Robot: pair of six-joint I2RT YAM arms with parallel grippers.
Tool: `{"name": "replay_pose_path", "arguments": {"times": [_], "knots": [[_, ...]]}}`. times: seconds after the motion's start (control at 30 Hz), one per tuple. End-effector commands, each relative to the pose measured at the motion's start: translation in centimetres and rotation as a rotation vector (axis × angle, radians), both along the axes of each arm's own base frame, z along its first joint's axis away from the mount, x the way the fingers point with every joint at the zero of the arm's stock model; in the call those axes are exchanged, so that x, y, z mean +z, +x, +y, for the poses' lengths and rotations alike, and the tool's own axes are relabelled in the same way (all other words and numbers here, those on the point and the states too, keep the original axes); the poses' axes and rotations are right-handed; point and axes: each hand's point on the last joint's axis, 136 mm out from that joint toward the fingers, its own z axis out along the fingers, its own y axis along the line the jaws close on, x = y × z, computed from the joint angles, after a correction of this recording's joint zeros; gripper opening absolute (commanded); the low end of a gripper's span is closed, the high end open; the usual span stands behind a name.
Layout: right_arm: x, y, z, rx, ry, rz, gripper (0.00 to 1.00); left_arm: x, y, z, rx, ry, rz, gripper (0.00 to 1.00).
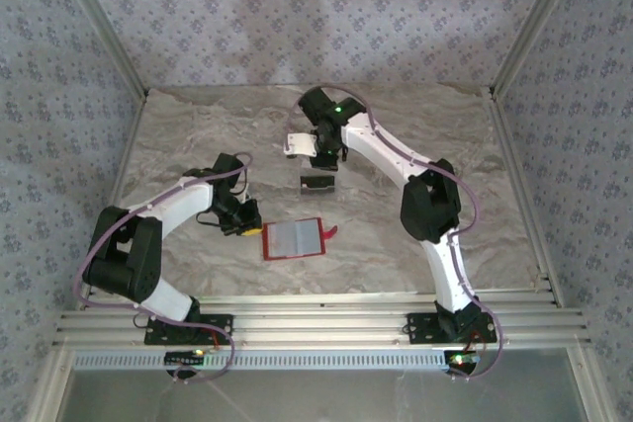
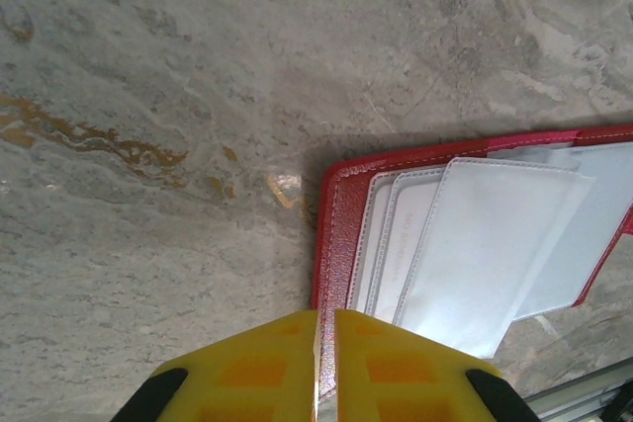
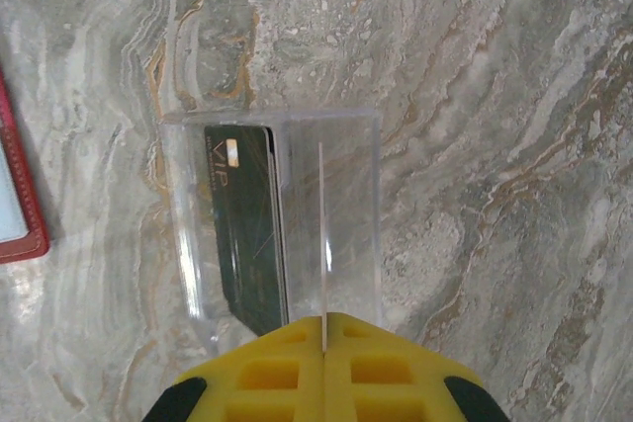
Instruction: Take the credit cards out of the card holder
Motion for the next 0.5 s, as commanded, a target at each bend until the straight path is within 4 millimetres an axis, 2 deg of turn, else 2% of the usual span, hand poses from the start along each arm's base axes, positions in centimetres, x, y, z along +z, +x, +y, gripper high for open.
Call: {"name": "replay_pose_path", "arguments": {"times": [0.0, 0.13, 0.47], "knots": [[-1.0, -0.1, -0.6, 0.114, -0.075, 0.017, 0.03, 0.3, -0.1, 0.0, -0.008, -0.022, -0.008, 0.13], [-2.3, 0.2, -0.4, 0.133, -0.084, 0.034, 0.03, 0.2, -0.2, 0.0, 0.0, -0.021, -0.001, 0.13], [-4.1, -2.0, -0.9, 0.102, -0.103, 0.171, 0.03, -0.1, -0.5, 0.1, 0.003, -0.019, 0.012, 0.14]]}}
